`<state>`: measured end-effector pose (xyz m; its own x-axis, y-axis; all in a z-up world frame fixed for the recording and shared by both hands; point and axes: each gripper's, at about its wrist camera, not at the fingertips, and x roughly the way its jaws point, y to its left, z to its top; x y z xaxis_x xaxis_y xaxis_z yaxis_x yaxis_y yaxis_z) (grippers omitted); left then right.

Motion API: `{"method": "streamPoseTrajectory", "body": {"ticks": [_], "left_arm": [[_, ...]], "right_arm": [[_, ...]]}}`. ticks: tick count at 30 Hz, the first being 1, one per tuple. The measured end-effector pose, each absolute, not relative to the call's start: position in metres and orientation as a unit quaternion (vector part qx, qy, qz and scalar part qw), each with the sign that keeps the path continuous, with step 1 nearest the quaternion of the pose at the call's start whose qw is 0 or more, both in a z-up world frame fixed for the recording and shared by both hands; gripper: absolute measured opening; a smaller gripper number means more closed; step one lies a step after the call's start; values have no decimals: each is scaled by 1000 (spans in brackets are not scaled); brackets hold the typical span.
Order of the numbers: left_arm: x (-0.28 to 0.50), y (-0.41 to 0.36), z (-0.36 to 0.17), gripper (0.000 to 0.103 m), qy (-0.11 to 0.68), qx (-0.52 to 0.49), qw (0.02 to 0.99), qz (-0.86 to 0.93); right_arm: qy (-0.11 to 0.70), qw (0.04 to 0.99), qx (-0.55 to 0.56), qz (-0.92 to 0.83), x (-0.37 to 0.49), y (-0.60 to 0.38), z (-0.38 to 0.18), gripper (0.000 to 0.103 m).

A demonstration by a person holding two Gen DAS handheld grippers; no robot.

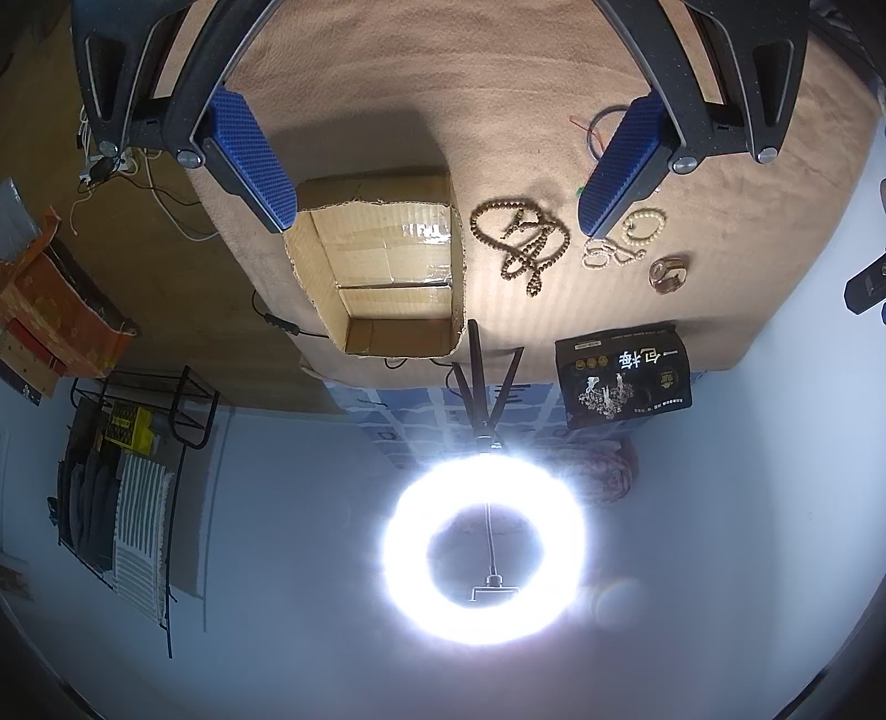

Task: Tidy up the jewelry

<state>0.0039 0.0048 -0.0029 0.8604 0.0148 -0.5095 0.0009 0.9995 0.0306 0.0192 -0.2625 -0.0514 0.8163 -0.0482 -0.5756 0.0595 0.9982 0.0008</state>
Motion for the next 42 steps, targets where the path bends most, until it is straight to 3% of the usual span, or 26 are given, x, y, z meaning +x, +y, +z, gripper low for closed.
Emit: {"method": "streamPoseTrajectory", "body": {"ticks": [42], "left_arm": [[22,8,-19,103,300,1,954,10]], "right_arm": [[321,947,2,-17,32,-256,-61,103]]}}
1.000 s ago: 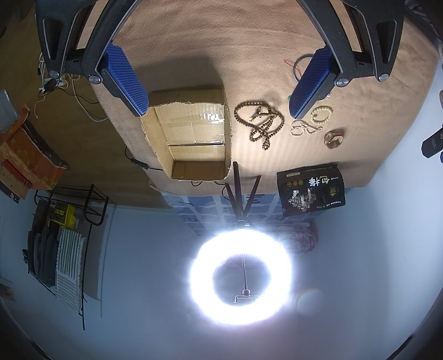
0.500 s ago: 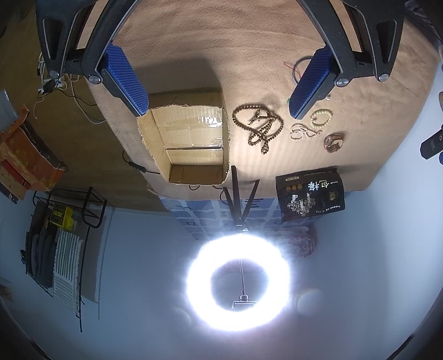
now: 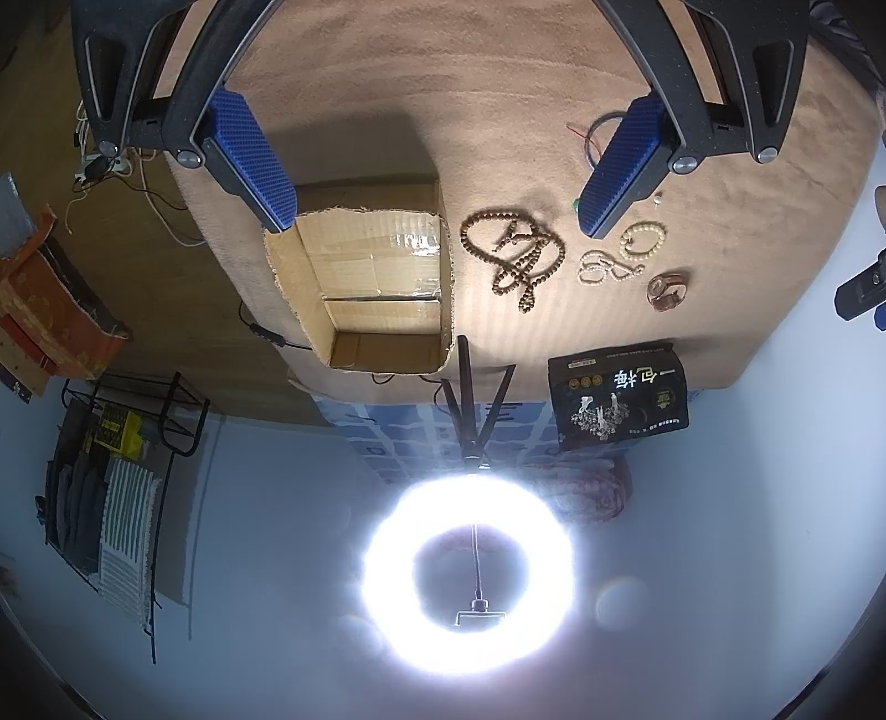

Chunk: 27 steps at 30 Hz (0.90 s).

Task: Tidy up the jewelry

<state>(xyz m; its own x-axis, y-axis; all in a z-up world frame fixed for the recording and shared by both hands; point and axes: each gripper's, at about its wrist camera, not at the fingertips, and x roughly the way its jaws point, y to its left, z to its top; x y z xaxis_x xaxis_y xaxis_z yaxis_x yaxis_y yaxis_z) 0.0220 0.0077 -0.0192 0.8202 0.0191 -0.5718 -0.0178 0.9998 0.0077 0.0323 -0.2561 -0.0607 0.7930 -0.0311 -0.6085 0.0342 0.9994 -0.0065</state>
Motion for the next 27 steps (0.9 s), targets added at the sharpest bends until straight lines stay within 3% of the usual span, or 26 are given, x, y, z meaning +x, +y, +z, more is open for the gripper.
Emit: {"method": "streamPoseTrajectory", "body": {"ticks": [14,23,27], "left_arm": [[45,24,-34,103,332,-6,943,26],[67,47,-56,102,371,-9,928,31],[78,52,-64,94,389,-23,921,16]], "right_arm": [[344,938,-27,23,50,-237,-81,102],[399,911,-37,99,66,-210,-111,87],[424,896,-45,125,73,-198,-124,79]]}}
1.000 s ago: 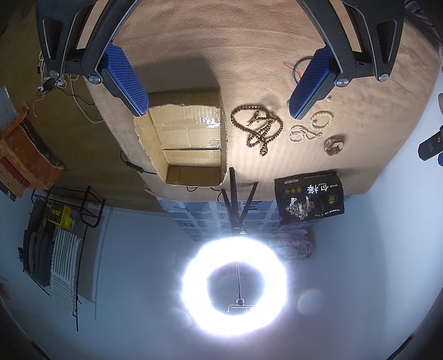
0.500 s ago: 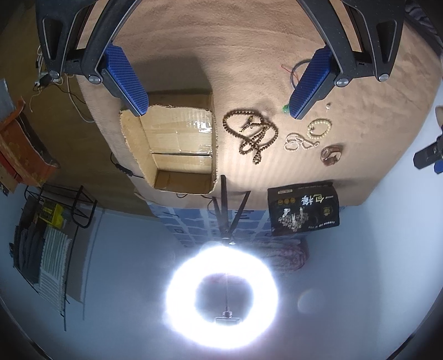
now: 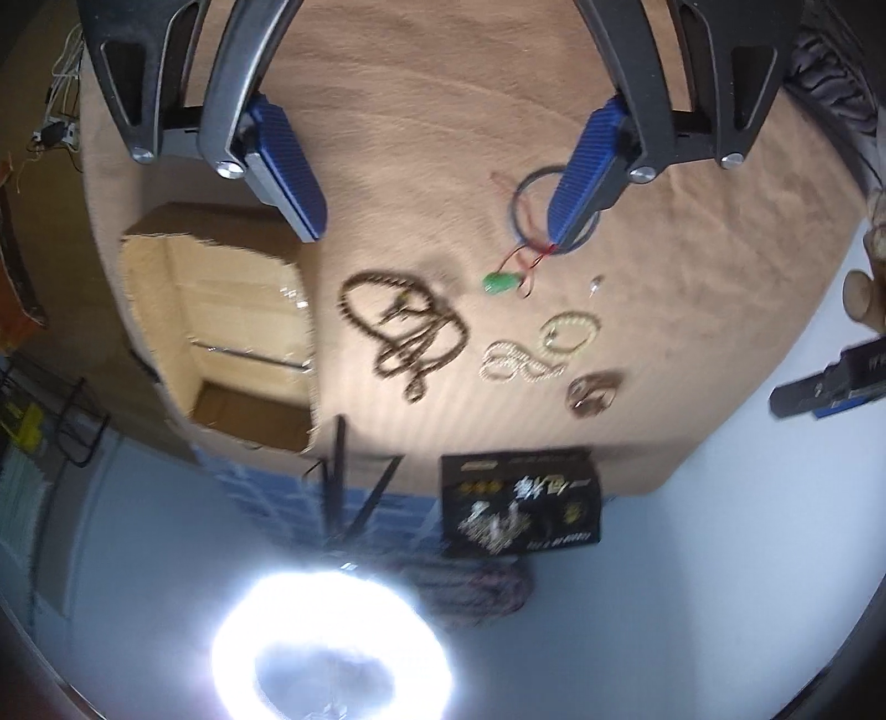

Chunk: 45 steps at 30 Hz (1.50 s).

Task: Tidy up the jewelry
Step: 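Grasp the green jade pendant with the right tool while the left tool grasps the pale bead bracelet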

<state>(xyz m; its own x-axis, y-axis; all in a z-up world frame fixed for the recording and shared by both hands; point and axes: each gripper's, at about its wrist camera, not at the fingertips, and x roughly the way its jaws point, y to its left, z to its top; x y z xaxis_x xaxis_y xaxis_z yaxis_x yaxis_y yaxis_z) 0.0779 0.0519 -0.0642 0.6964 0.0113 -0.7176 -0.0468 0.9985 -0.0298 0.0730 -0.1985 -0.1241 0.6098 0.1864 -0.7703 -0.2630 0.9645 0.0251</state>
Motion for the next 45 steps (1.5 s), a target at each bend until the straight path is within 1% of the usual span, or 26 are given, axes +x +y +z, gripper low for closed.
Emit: {"method": "streamPoseTrajectory", "body": {"ticks": [1,2,5,7,11,13,17,20,22,26,28,34,41,43,45], "left_arm": [[81,53,-68,89,394,-27,919,10],[85,54,-71,87,403,-32,915,4],[99,51,-81,78,425,-36,904,-10],[108,47,-88,69,437,-36,898,-20],[126,39,-102,61,456,-31,888,-40],[138,39,-113,49,471,-40,880,-44],[158,40,-136,45,498,-65,862,-59],[167,39,-145,43,507,-68,857,-66],[172,39,-152,36,512,-72,853,-71],[184,39,-166,36,525,-88,843,-80],[189,38,-173,32,528,-87,840,-83],[204,38,-191,32,540,-100,831,-87],[217,39,-208,29,553,-116,820,-90],[219,37,-212,24,557,-114,818,-92],[220,35,-215,24,559,-111,816,-95]], "right_arm": [[431,891,-47,133,75,-196,-128,78],[438,887,-47,138,77,-195,-132,77],[467,870,-38,152,86,-193,-146,67],[485,859,-31,161,91,-192,-154,62],[511,839,-19,187,97,-186,-167,55],[520,831,-19,197,100,-182,-173,52],[540,815,-12,211,107,-176,-186,46],[547,809,-5,216,115,-174,-191,45],[547,810,-3,213,122,-174,-193,45],[546,812,12,205,139,-174,-196,45],[545,814,14,200,148,-173,-198,45],[542,818,4,195,169,-164,-205,43],[539,818,-4,200,181,-155,-213,43],[539,819,-6,199,185,-152,-216,43],[538,819,-9,199,186,-150,-218,43]]}}
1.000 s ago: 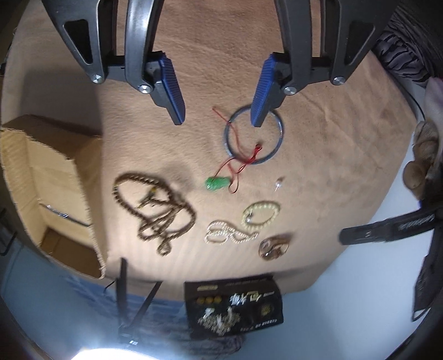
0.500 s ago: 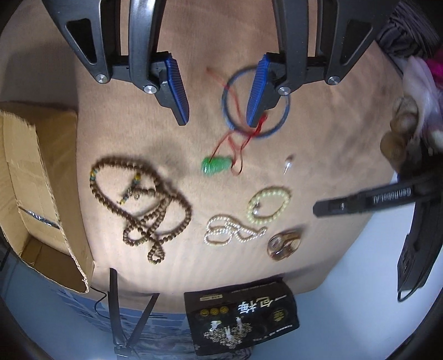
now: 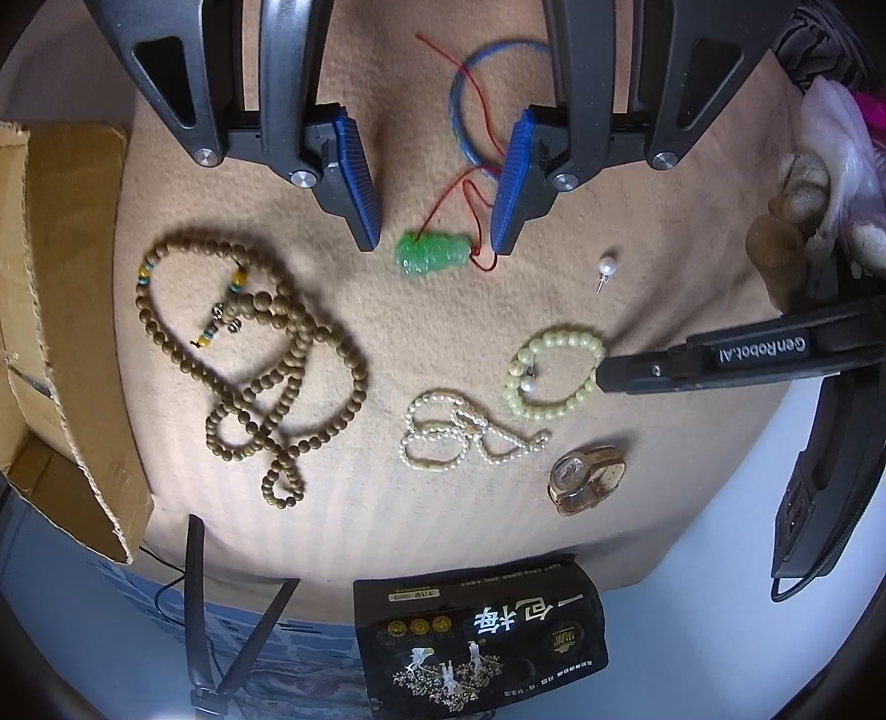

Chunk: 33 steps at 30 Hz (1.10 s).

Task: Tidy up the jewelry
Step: 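Grasp the green jade pendant with the right tool while the left tool grasps the pale bead bracelet, then carry the jade pendant in the right tool while the left tool carries the bracelet over the box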

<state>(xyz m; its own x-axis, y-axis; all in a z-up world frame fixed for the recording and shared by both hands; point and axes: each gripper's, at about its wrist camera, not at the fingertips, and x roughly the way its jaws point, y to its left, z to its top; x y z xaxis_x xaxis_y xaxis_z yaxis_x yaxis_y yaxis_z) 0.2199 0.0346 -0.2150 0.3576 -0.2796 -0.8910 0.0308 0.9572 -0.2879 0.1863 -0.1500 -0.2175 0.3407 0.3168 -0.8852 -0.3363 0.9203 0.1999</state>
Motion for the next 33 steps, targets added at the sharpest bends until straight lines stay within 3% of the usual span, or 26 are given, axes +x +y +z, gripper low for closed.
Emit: {"method": "streamPoseTrajectory", "body": {"ticks": [5,17,22,23,28,31,32,33], "left_arm": [[223,28,-218,24,558,-101,818,-97],[226,14,-221,6,551,-67,826,-93],[227,16,-220,5,550,-74,826,-96],[227,16,-220,5,550,-75,826,-96],[225,19,-217,5,547,-80,828,-98],[225,19,-217,5,547,-79,828,-98],[224,20,-217,5,547,-80,827,-98],[224,20,-216,5,547,-80,827,-98]], "right_arm": [[535,820,-31,198,189,-141,-219,43],[534,819,-44,207,189,-135,-221,40],[529,820,-61,209,188,-132,-222,26],[530,819,-56,210,188,-133,-222,16],[528,821,-48,213,187,-138,-223,6],[521,823,-52,219,185,-138,-221,7],[520,825,-55,216,185,-138,-220,16],[516,827,-58,213,184,-139,-218,36]]}}
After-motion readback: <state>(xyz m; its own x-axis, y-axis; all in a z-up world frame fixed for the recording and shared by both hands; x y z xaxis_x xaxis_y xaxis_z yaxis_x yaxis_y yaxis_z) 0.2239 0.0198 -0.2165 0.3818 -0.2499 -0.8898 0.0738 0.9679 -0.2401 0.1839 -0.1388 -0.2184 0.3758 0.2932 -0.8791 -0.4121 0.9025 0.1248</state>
